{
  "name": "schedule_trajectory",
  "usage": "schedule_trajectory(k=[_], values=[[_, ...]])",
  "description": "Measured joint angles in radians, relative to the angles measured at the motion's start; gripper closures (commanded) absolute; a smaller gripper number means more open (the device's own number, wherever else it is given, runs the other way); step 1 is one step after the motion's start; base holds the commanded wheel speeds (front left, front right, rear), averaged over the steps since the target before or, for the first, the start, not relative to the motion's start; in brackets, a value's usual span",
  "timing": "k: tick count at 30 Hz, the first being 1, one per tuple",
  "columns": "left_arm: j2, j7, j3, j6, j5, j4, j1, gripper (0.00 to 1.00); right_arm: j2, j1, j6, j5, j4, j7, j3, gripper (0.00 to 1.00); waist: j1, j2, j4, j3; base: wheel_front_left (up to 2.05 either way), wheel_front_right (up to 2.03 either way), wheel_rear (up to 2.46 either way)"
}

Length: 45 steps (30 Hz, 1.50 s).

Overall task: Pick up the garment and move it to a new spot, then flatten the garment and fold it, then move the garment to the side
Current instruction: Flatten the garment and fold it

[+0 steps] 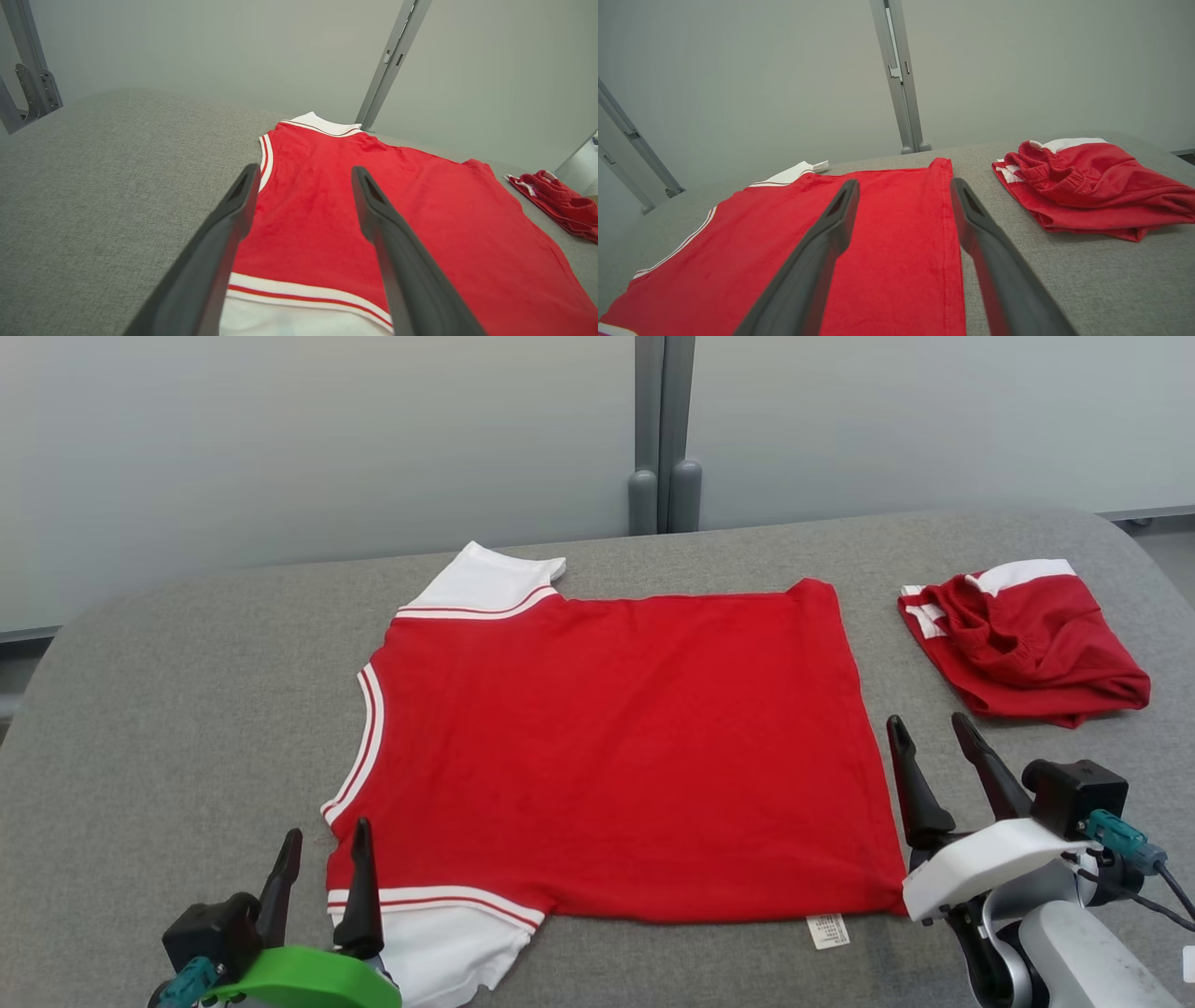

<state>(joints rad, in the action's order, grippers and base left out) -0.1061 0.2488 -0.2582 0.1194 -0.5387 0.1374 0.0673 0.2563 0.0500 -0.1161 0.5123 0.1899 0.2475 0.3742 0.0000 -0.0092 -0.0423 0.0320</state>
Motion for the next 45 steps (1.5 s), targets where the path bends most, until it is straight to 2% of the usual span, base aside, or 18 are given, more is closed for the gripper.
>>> schedule_trajectory(k=[11,26,35,37,38,40,41,43,45], values=[[0.004,-0.005,-0.009,0.000,-0.012,0.056,0.070,0.00,-0.003,-0.021,0.000,-0.018,-0.002,0.000,-0.005,0.00,0.0000,0.0000,0.007,-0.005,0.00,0.00,0.00],[-0.001,-0.116,-0.032,-0.007,-0.074,0.180,0.142,0.00,-0.005,-0.028,0.001,-0.021,0.010,0.000,-0.007,0.00,0.0000,0.0000,0.024,-0.015,0.00,0.00,0.00],[0.005,-0.122,-0.033,-0.038,-0.093,0.204,0.139,0.00,-0.001,-0.080,0.001,-0.020,0.051,0.000,-0.009,0.00,0.0000,0.0000,0.013,-0.019,0.00,0.00,0.00],[0.005,-0.122,-0.034,-0.042,-0.093,0.205,0.138,0.20,-0.001,-0.084,0.001,-0.019,0.060,0.000,-0.009,0.00,0.0000,0.0000,0.010,-0.021,0.00,0.00,0.00],[0.005,-0.122,-0.035,-0.049,-0.093,0.206,0.137,0.44,0.001,-0.087,0.001,-0.018,0.064,0.000,-0.009,0.00,0.0000,0.0000,0.009,-0.021,0.00,0.00,0.00],[0.005,-0.120,-0.039,-0.059,-0.093,0.206,0.136,0.68,0.007,-0.105,0.004,-0.014,0.072,-0.001,-0.009,0.00,0.0000,0.0000,0.007,-0.023,0.00,0.00,0.00],[0.005,-0.114,-0.039,-0.062,-0.093,0.206,0.136,0.75,0.009,-0.117,0.004,-0.009,0.078,-0.002,-0.009,0.00,0.0000,0.0000,0.007,-0.023,0.00,0.00,0.00],[0.005,-0.106,-0.039,-0.068,-0.093,0.207,0.131,1.00,0.014,-0.146,0.012,0.003,0.087,-0.003,-0.009,0.00,0.0000,0.0000,0.007,-0.024,0.00,0.00,0.00],[0.004,-0.095,-0.038,-0.075,-0.091,0.207,0.125,1.00,0.013,-0.172,0.019,0.028,0.099,-0.009,-0.011,0.00,0.0000,0.0000,0.008,-0.026,0.00,0.00,0.00]])
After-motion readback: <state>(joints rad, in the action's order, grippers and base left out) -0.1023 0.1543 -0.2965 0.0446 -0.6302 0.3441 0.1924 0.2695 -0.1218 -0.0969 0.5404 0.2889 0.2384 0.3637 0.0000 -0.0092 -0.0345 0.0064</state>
